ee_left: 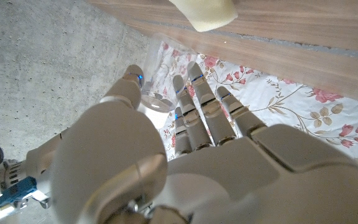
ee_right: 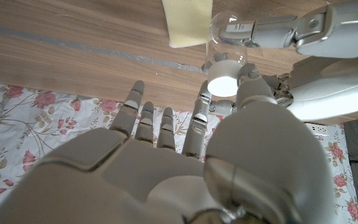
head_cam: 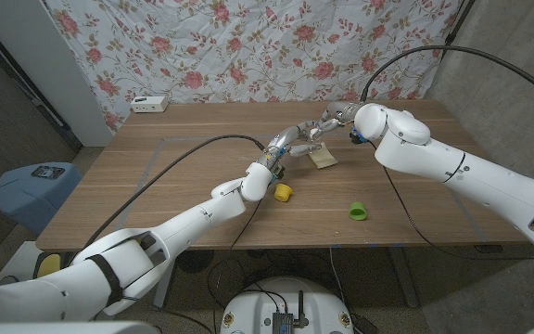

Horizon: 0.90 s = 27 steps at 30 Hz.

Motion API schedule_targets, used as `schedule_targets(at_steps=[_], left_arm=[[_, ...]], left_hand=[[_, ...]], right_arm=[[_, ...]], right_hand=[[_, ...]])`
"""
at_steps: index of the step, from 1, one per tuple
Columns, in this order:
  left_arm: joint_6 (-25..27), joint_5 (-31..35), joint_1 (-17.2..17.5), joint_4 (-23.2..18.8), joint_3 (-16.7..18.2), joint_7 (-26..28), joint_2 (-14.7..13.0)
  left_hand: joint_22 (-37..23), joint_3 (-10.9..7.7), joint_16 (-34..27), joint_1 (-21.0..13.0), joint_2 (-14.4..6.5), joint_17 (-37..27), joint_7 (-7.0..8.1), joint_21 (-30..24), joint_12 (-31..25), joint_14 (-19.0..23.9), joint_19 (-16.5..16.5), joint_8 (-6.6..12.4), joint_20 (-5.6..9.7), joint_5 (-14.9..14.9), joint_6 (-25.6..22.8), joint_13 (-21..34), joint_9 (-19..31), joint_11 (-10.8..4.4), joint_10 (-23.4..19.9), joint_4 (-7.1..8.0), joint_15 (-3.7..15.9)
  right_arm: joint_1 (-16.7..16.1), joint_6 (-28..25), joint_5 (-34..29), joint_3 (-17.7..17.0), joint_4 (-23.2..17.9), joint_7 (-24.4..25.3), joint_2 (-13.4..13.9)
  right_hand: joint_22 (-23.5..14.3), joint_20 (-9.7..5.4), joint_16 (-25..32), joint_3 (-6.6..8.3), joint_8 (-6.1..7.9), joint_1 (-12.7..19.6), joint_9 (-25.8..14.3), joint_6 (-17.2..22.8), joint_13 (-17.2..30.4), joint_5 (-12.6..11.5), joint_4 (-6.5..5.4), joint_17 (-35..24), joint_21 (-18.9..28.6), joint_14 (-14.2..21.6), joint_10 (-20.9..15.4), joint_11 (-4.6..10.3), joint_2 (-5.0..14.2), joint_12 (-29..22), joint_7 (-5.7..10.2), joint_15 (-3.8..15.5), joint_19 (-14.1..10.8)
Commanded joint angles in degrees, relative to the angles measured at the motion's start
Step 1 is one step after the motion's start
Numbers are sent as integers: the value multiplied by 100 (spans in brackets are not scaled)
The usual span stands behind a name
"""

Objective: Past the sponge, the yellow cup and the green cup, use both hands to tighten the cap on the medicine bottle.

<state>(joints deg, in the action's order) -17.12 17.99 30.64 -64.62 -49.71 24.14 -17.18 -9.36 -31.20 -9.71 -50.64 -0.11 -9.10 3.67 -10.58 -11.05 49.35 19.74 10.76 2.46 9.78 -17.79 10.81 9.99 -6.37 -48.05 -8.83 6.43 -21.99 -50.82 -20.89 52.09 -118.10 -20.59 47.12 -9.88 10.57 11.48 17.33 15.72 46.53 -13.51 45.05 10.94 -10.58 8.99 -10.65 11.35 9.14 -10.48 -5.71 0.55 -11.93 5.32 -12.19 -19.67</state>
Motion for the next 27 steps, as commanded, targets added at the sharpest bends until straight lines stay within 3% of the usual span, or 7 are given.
schedule_targets(at_steps=[1, 27], left_arm=[[-23, -22, -54, 88, -25, -27, 40], [-62, -53, -127, 224, -62, -30, 107]], left_hand=[[-13, -13, -23, -15, -40, -6, 36, -3, -23, 41, -24, -2, 263, 28, -28, 16, 19, -240, -289, 12, 447], [-13, -13, -22, -21, -37, -6, 39, -2, -16, 46, -21, -3, 259, 28, -26, 16, 18, -269, -269, 6, 451]], right_arm=[[-58, 44, 35, -43, 46, 144, -25], [-92, -31, -83, 2, 189, 403, -102]], right_hand=[[-3, -36, 55, 47, 76, 76, -21, 160, 9, 3, 7, -15, 39, 79, -106, 18, 7, -25, 12, 1, -109], [-7, -121, 84, 59, 179, 136, -3, 539, 6, 21, 4, -6, 74, 306, -381, 128, -18, -57, 1, 117, -310]])
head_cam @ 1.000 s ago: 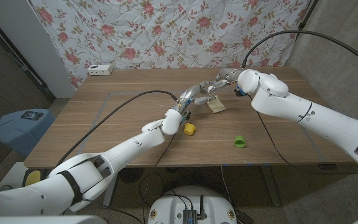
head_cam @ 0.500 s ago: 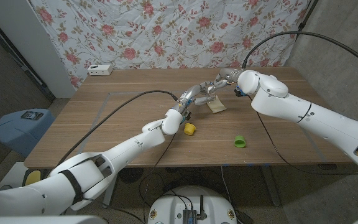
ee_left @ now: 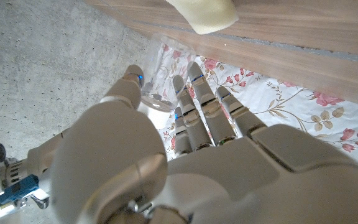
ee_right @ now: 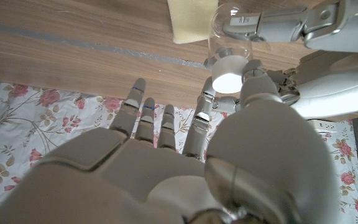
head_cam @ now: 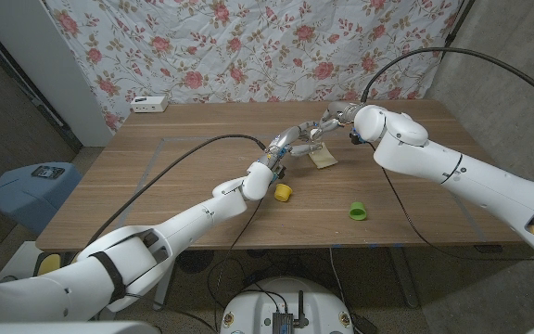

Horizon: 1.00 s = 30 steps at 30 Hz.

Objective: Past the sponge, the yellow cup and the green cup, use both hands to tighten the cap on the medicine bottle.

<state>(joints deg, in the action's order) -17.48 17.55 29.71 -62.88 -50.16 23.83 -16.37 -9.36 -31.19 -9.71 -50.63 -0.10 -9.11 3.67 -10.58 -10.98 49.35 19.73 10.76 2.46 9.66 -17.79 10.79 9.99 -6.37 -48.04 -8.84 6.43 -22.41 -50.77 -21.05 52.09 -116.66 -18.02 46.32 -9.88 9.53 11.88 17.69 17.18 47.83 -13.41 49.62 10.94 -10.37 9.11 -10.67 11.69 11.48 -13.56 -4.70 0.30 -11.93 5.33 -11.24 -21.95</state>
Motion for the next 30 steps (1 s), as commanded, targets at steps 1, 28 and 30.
schedule_targets(at_steps=[1, 28, 30], left_arm=[[-27, -7, -38, 52, -19, -1, 26], [11, -15, 12, -8, -11, 33, 15], [27, -12, 29, -33, -7, 46, 10]], left_hand=[[-13, -15, -21, -20, -38, -5, 40, -1, -23, 45, -23, -2, 260, 40, -27, 18, 18, -267, -270, 8, 449], [-13, -14, -23, -9, -39, -6, 39, -2, -30, 50, -21, -2, 260, 39, -29, 19, 18, -237, -287, 13, 435], [-13, -14, -21, -9, -37, -5, 40, -2, -28, 48, -23, -2, 261, 39, -28, 19, 18, -250, -282, 13, 435]], right_arm=[[-59, -31, -71, -4, 48, 166, -23], [-214, -111, 14, -91, 104, 571, -171], [-208, -132, -4, -71, 101, 590, -172]], right_hand=[[-7, -20, 45, 22, 36, 2, -11, 97, 6, 1, -11, -5, 42, 81, -98, 28, 6, -62, 6, 22, -92], [-14, -77, 102, -148, 224, -514, 11, 771, -2, 14, -248, -30, 66, 452, -638, 13, 46, -115, -160, 153, -369], [-15, -86, 105, -154, 233, -530, 14, 809, -3, 11, -248, -29, 66, 476, -672, 17, 43, -119, -174, 161, -381]])
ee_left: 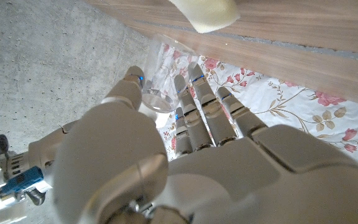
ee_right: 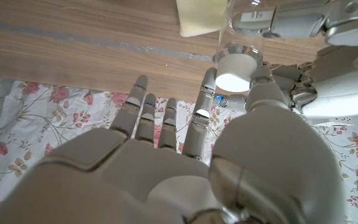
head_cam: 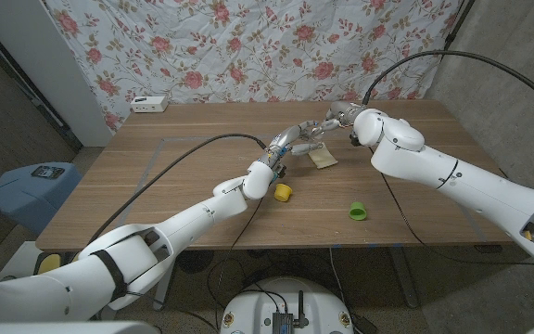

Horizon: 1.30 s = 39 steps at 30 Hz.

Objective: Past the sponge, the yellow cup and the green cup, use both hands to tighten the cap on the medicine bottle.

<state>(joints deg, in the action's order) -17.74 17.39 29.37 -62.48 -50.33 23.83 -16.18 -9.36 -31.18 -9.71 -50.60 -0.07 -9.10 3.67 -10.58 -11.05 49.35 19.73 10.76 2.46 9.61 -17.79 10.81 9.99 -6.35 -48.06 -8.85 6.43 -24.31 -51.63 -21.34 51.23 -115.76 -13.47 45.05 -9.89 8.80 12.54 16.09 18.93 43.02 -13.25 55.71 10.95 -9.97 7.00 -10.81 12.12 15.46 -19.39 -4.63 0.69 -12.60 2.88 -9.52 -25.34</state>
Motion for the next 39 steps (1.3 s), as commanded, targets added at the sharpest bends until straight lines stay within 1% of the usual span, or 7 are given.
schedule_targets(at_steps=[1, 5, 8, 12, 24, 27, 39], left_arm=[[59, 5, 71, -87, 12, 48, -14], [88, 10, 97, -136, 18, 50, -33], [82, 18, 98, -137, 19, 60, -35], [65, 21, 86, -121, 16, 57, -30], [58, 20, 85, -119, 22, 57, -32], [42, 16, 82, -102, 24, 66, -24], [38, 2, 80, -87, 34, 65, -25]], left_hand=[[-13, -17, -21, -10, -43, -6, 38, -2, -20, 49, -22, -3, 256, 44, -27, 16, 18, -255, -280, 15, 437], [-13, -16, -21, -12, -40, -6, 44, -1, -19, 48, -23, -4, 259, 44, -24, 16, 18, -252, -279, 13, 441], [-13, -16, -21, -14, -39, -6, 51, -2, -19, 47, -21, 0, 263, 44, -34, 16, 18, -249, -277, 11, 446], [-13, -15, -18, -12, -35, -5, 41, 0, -18, 42, -26, -3, 259, 44, -27, 16, 19, -244, -276, 10, 445], [-13, -14, -21, -12, -33, -6, 35, -2, -16, 47, -22, -2, 260, 44, -28, 16, 19, -232, -270, 10, 435], [-13, -16, -20, -12, -36, -5, 35, -1, -16, 45, -26, -3, 254, 45, -27, 16, 19, -239, -269, 11, 434], [-13, -18, -20, -5, -39, -5, 43, -1, -21, 47, -27, -2, 258, 45, -30, 16, 19, -236, -282, 16, 428]], right_arm=[[-23, -57, 24, 16, 6, 151, -48], [-29, -75, 60, 7, -2, 170, -56], [-51, -113, 85, -6, 1, 227, -85], [-61, -138, 61, 22, -11, 302, -86], [-91, -312, -31, 84, -58, 529, -129], [-91, -328, -53, 102, -51, 585, -145], [6, -492, -146, 250, 30, 649, -250]], right_hand=[[-15, -18, 39, 3, 66, -59, 1, 232, -4, -30, -37, -14, 22, 88, -117, 2, 4, -56, 95, -11, -49], [-15, -26, 45, -3, 74, -77, 6, 274, -5, -32, -36, -13, 22, 126, -161, 14, 4, -59, 60, 2, -67], [-16, -29, 46, -10, 89, -94, 11, 331, -6, -33, -35, -11, 22, 148, -198, 11, 0, -61, 71, 5, -81], [-16, -27, 51, -28, 152, -145, 23, 543, -8, -36, -36, -10, 14, 213, -302, 9, -5, -68, 94, 15, -97], [-19, -33, 75, -74, 257, -261, 51, 924, -12, -38, -35, -8, 14, 407, -547, 36, -29, -78, 57, 29, -186], [-19, -30, 74, -98, 278, -295, 58, 1001, -13, -36, -28, -7, 8, 439, -614, 23, -70, -84, 55, 39, -191], [-20, -27, 78, -163, 354, -379, 81, 1267, -14, -31, 1, -4, 8, 565, -781, 69, -191, -80, 77, 63, -256]])
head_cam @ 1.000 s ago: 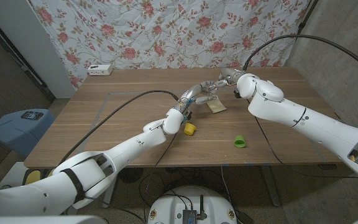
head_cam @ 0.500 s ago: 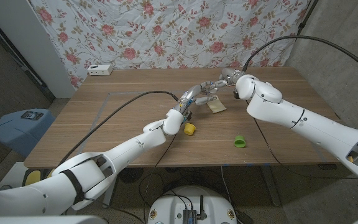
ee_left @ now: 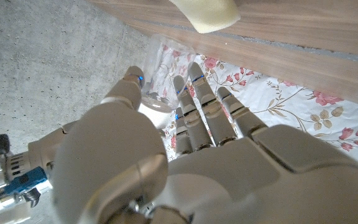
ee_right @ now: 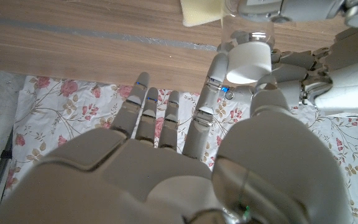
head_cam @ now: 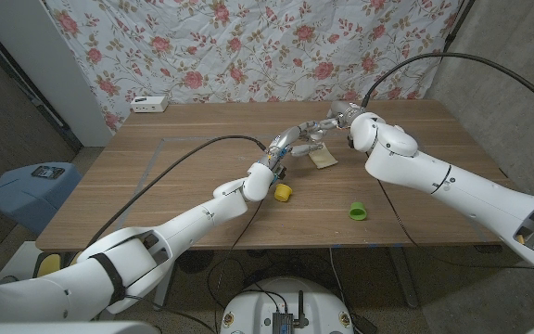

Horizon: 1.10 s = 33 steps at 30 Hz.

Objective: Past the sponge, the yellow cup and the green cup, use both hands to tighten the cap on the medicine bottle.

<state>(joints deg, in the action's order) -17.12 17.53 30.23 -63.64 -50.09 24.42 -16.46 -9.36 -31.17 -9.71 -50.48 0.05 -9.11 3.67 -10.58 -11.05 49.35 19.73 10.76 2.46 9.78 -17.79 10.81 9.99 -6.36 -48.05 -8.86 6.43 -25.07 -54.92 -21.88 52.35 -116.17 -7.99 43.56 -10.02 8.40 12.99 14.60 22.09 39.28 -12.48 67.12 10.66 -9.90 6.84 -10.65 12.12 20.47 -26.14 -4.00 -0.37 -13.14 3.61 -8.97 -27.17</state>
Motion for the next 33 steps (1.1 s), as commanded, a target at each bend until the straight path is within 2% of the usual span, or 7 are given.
schedule_targets(at_steps=[1, 6, 12, 15, 23, 26, 33], left_arm=[[-31, -14, -10, 39, 10, 6, 6], [-55, -24, -35, 97, 2, 1, 30], [-61, -25, -61, 150, -6, 14, 53], [-60, -27, -75, 175, -12, 13, 66], [-77, -34, -113, 250, -36, 16, 102], [-53, -32, -110, 235, -36, 24, 98], [39, -32, -60, 90, -3, 25, 21]], left_hand=[[-13, -19, -20, -17, -52, -5, 40, -1, -22, 47, -27, -2, 259, 28, -30, 17, 19, -235, -284, 17, 428], [-13, -18, -20, -13, -50, -5, 43, -2, -21, 46, -23, -3, 265, 28, -29, 16, 18, -260, -282, 18, 431], [-13, -23, -17, -23, -50, -4, 37, -2, -22, 40, -24, -3, 261, 30, -27, 16, 19, -255, -285, 11, 451], [-13, -22, -24, -23, -57, -8, 42, -2, -24, 52, -23, -2, 267, 29, -30, 16, 19, -265, -291, 14, 457], [-13, -21, -25, -27, -56, -8, 38, -2, -23, 54, -22, -2, 266, 29, -30, 16, 18, -264, -291, 10, 465], [-13, -22, -25, -27, -59, -8, 38, -2, -22, 57, -23, -3, 268, 29, -28, 16, 18, -253, -289, 12, 465], [-12, -21, -23, -32, -54, -7, 42, -2, -23, 55, -21, -2, 272, 28, -30, 15, 18, -244, -293, 7, 468]], right_arm=[[89, -154, -92, 148, 76, 98, -96], [123, -189, -78, 176, 97, 82, -98], [137, -164, -32, 169, 93, 56, -51], [148, -190, -7, 162, 76, 25, -28], [109, -145, 68, 85, -9, 38, 59], [66, -52, 149, 4, -60, 39, 111], [-128, 134, 333, -247, -120, 223, 126]], right_hand=[[-7, 13, 34, -16, 38, -6, 4, 131, 15, -38, 19, -19, 10, 70, -108, 8, -88, -24, 9, 10, -79], [-7, 13, 25, -25, 0, -14, 9, 54, 15, -39, 29, -19, 8, 78, -103, 12, -109, -4, -11, 7, -91], [-9, 40, -25, -67, -179, -112, 18, -322, 17, -47, 17, -28, -32, 43, 3, -35, -141, 97, -9, -46, -41], [-10, 66, -63, -98, -279, -196, 12, -546, 20, -44, -7, -34, -55, -17, 53, -55, -155, 138, -63, -83, 3], [-10, 151, -125, -150, -392, -344, -56, -862, 27, -37, -43, -41, -114, -129, 215, -81, -172, 215, -136, -193, 172], [-8, 178, -144, -169, -476, -410, -83, -1078, 30, -37, -58, -43, -123, -172, 303, -129, -172, 240, -192, -219, 224], [2, 195, -194, -203, -699, -527, -84, -1542, 38, -31, -68, -45, -136, -358, 416, -202, -172, 246, -326, -156, 338]])
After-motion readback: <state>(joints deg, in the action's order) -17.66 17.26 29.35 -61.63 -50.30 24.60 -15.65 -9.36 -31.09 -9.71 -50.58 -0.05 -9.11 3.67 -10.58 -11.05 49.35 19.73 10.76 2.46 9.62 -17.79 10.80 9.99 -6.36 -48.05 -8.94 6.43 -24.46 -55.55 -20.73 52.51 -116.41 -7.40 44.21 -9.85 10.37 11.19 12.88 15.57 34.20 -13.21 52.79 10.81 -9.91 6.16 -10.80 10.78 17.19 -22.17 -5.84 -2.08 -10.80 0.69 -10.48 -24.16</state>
